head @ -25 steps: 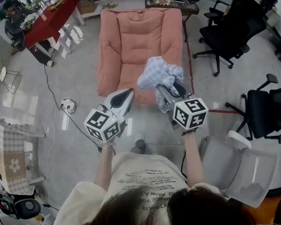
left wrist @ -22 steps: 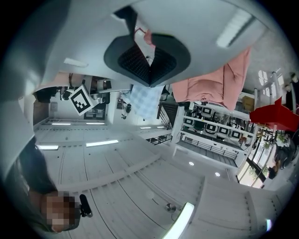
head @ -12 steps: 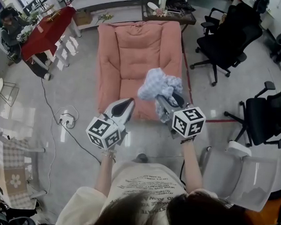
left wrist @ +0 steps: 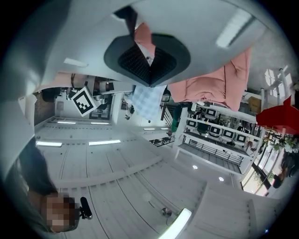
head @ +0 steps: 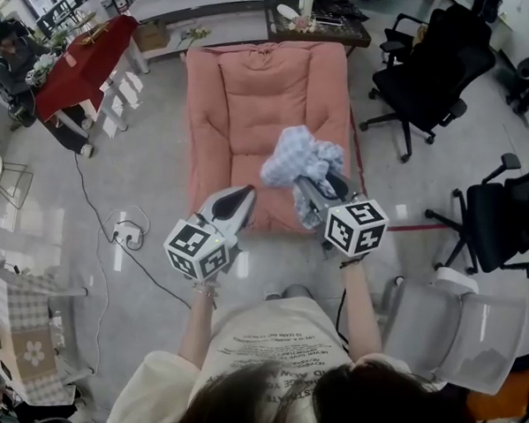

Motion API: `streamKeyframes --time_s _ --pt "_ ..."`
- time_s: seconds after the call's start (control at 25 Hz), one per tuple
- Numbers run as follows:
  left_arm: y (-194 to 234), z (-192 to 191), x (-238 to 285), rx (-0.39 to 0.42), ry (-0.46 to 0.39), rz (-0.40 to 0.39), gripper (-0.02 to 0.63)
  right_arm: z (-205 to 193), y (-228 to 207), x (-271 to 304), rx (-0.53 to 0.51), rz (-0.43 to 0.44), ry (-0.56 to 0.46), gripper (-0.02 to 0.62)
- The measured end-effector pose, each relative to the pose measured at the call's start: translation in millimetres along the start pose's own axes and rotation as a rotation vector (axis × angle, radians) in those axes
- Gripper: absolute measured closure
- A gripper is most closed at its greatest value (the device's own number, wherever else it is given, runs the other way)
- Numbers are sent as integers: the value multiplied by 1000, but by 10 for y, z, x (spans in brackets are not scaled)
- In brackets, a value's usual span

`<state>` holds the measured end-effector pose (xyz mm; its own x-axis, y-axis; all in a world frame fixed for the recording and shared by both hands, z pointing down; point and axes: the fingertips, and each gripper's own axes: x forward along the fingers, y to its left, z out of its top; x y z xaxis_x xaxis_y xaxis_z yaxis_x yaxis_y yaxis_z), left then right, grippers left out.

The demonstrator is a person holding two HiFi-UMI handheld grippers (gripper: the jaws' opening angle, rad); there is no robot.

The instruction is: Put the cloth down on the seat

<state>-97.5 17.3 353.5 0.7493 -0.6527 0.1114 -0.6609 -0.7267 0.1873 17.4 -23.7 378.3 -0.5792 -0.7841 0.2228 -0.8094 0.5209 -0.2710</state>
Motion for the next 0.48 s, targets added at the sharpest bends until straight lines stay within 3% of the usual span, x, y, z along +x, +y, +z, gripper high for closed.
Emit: streamKeyframes --time_s 0.48 --pt "333 -52 28 -49 -5 20 620 -6 -1 296 1 7 37 413"
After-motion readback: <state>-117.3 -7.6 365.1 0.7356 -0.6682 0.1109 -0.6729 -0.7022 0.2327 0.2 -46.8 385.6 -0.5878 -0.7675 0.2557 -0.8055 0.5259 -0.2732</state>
